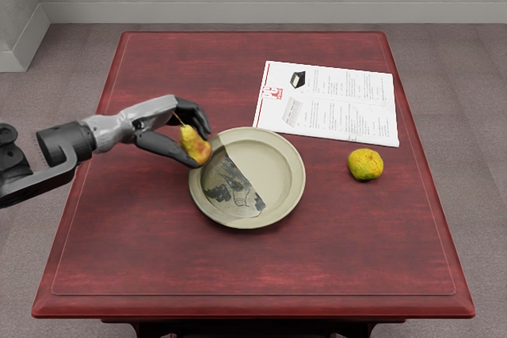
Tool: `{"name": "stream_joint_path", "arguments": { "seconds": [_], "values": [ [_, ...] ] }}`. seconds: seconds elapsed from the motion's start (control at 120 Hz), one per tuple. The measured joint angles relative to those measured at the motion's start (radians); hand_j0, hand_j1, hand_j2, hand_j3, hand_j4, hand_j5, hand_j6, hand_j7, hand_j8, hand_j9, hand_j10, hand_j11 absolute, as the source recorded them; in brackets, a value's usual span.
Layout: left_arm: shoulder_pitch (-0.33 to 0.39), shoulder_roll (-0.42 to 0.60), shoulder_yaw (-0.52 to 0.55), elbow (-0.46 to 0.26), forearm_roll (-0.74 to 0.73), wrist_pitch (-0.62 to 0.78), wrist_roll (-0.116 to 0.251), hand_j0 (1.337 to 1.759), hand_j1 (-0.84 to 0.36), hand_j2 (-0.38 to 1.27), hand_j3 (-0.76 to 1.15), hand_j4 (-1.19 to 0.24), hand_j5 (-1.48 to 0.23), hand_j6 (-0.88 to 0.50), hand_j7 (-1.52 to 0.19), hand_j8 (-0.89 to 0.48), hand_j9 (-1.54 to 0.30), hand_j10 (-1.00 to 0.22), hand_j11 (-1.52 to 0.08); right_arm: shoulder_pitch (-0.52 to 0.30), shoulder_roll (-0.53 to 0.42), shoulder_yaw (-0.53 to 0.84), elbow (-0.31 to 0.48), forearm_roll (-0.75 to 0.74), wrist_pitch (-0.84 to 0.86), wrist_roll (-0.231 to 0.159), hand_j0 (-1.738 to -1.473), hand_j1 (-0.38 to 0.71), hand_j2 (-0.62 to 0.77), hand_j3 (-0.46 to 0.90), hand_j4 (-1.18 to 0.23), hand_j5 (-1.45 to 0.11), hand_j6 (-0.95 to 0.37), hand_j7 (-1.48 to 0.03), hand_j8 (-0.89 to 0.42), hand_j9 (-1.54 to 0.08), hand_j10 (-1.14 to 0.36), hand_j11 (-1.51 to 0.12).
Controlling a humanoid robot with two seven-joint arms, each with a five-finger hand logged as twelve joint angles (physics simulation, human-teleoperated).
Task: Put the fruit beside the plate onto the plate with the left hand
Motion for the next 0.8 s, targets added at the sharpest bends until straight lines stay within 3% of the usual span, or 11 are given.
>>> {"name": "stream_joint_path", "arguments": {
  "seconds": [0.8],
  "values": [
    [-0.02, -0.094, 0.043, 0.0, 0.01, 0.011, 0.091, 1.657, -0.28, 0.32, 0.0, -0.62, -0.82, -0.62, -0.82, -0.49, -0.81, -0.53, -0.81, 0.0, 0.0, 0.0, 0.0, 0.0, 0.0, 0.0, -1.658, -0.33, 0.0, 0.0, -0.01, -0.02, -0.01, -0.02, -0.01, -0.02, -0.01, -0.02]
  ]
}}
